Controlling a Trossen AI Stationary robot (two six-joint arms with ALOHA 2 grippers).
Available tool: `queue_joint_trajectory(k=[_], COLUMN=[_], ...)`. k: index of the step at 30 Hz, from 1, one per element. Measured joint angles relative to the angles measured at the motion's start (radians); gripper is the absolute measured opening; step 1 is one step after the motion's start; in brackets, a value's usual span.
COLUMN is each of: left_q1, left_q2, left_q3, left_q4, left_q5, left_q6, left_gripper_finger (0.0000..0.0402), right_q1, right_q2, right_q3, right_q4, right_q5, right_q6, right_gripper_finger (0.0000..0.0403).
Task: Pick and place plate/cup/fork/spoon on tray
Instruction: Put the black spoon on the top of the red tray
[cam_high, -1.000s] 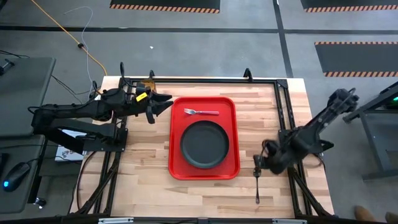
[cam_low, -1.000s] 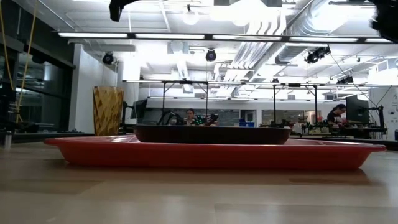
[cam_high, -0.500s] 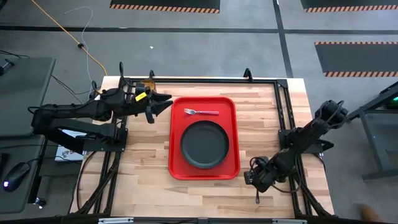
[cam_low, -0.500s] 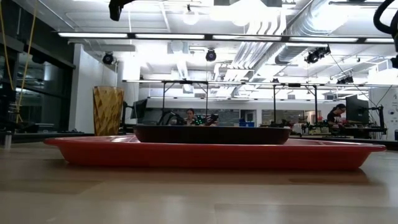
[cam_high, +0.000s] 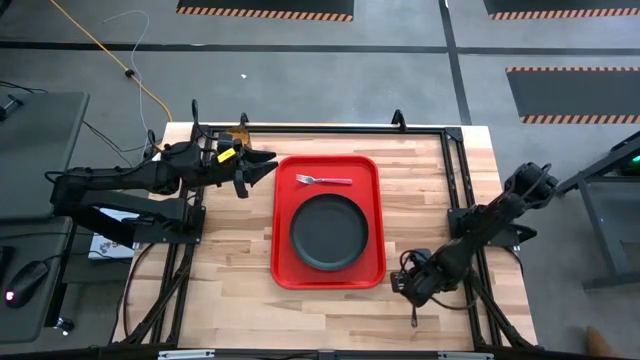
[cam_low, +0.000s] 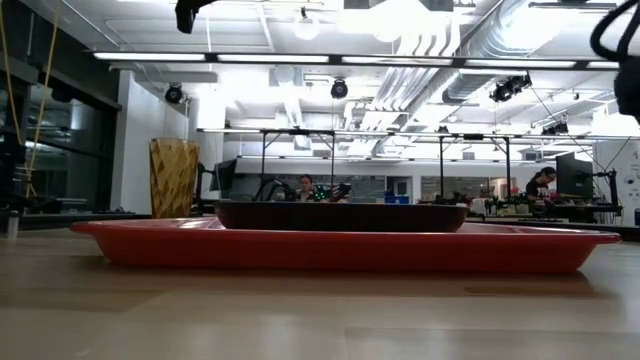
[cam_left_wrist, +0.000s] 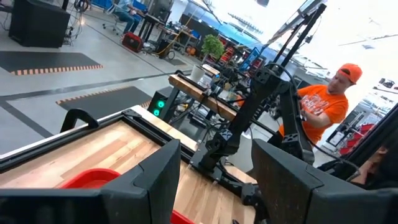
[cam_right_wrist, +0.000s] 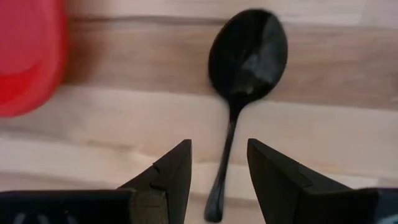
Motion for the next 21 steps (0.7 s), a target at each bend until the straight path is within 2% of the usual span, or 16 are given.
queue_joint_trajectory(k=[15,18,21], left_q1=[0.000,0.000,0.000], left_q2=[0.000,0.000,0.000], left_q3=[0.000,0.000,0.000], left_q4=[0.006,0.006,0.006], left_q5=[0.000,0.000,-0.001], left_q6=[0.000,0.010,0.024], left_gripper_finger=[0.0188,0.0188,0.0188], right_q1=[0.000,0.001,0.001], right_q2=[0.149,0.152,0.153], right_q3=[0.006,0.007,0.007], right_q4=[0.051,0.025,-0.003], right_q5=[-0.024,-0.024,-0.025], right_q6=[0.000,-0.003,-0.025], right_gripper_finger=[0.0138,0.0108,0.0047])
